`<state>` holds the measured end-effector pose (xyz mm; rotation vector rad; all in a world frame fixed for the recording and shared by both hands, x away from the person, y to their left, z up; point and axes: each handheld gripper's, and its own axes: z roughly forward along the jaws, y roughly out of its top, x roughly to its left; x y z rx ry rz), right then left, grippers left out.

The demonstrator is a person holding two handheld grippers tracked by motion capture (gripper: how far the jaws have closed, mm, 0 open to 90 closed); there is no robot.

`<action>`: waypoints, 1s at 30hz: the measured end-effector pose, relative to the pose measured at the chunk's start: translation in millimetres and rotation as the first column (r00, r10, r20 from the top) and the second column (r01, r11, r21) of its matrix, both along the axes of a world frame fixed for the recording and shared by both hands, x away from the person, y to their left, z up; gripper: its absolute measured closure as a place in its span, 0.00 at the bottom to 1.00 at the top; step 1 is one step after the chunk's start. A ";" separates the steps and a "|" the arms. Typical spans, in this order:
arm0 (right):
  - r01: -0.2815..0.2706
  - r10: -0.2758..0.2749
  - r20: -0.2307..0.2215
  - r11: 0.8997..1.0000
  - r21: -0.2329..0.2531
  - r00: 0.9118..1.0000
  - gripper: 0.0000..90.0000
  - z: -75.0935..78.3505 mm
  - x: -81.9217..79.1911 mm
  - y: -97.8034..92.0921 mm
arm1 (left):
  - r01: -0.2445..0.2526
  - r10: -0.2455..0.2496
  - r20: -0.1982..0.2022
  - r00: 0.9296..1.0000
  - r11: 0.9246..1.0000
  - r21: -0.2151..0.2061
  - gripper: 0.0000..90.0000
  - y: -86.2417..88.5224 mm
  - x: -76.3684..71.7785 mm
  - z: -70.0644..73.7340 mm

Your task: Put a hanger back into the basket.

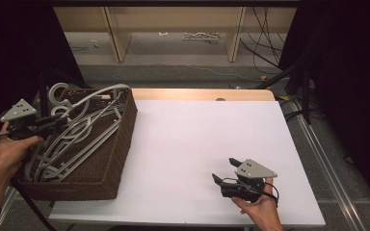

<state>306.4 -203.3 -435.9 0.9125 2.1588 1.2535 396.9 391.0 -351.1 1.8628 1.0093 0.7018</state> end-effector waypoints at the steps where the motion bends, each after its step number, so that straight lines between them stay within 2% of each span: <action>1: 0.000 0.000 0.000 1.000 -0.002 1.000 0.27 -0.1 0.0 0.0 | -0.002 0.002 -0.001 1.000 1.000 0.002 0.88 1.2 -0.8 -0.5; 7: 0.001 -0.001 -0.005 1.000 -0.006 1.000 0.27 -0.4 -0.1 0.1 | -0.007 0.007 -0.018 1.000 1.000 0.016 0.88 7.6 -3.0 -8.0; 10: 0.001 -0.001 -0.004 1.000 -0.005 1.000 0.27 -0.4 0.3 0.1 | 0.000 0.001 -0.046 0.999 0.999 0.032 0.88 6.2 -1.9 -15.2; 15: 0.004 -0.004 -0.007 1.000 -0.012 1.000 0.27 -0.5 0.4 0.1 | 0.014 -0.011 -0.074 0.997 0.999 0.030 0.88 2.2 0.5 -25.2; 23: -0.006 0.006 -0.013 1.000 -0.007 1.000 0.27 -1.5 0.7 0.4 | 0.032 -0.028 -0.127 0.992 0.999 0.031 0.88 -3.4 3.4 -39.1; 26: -0.006 0.006 -0.014 1.000 -0.009 1.000 0.27 -1.7 0.9 0.6 | 0.008 -0.004 -0.154 0.988 1.000 0.022 0.88 -1.9 3.6 -44.5; 28: -0.005 0.005 -0.015 1.000 -0.009 1.000 0.27 -1.8 0.9 0.4 | 0.003 0.011 -0.186 0.983 0.997 0.074 0.88 1.4 5.3 -49.5; 30: -0.006 0.006 -0.012 1.000 -0.007 1.000 0.27 -1.6 1.1 0.4 | -0.031 0.035 -0.188 0.982 0.999 0.026 0.87 4.5 6.9 -54.0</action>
